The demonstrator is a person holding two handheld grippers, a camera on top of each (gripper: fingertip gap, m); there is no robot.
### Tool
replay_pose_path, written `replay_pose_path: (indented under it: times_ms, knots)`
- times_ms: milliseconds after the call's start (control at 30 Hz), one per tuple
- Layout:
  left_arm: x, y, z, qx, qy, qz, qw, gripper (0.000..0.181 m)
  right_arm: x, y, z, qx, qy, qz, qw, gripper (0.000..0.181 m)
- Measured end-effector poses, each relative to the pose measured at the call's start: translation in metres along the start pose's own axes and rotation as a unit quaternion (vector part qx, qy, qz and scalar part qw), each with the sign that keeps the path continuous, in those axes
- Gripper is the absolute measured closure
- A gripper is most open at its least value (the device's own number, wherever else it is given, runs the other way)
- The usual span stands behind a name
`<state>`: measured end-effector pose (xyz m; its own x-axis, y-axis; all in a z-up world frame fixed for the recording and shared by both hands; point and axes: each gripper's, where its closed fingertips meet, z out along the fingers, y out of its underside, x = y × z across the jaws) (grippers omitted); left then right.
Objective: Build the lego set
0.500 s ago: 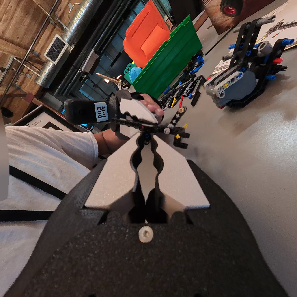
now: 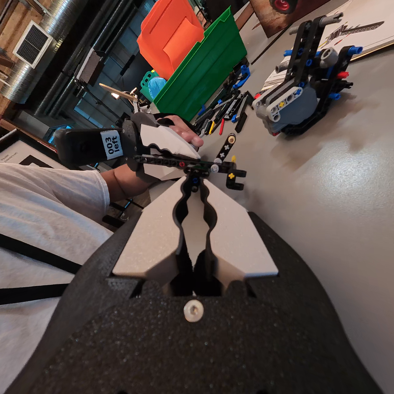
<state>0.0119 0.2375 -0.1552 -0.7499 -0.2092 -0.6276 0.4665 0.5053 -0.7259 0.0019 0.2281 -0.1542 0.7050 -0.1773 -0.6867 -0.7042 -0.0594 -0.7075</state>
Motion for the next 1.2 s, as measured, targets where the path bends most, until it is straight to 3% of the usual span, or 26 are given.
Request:
replay_pose_path:
  times_ms: [300, 833, 1200]
  knots:
    - [0.008, 0.000, 0.001, 0.002, 0.023, 0.002, 1.000, 0.176, -0.007, 0.003, -0.001, -0.012, -0.033, 0.014, 0.999, 0.175]
    - [0.000, 0.001, 0.001, 0.002, 0.009, -0.024, 1.000, 0.176, 0.001, -0.002, -0.003, 0.004, -0.016, 0.027, 0.999, 0.175]
    - [0.005, 0.003, 0.001, -0.007, 0.014, 0.000, 1.000, 0.176, 0.004, 0.004, 0.000, -0.013, -0.001, 0.019, 1.000, 0.175]
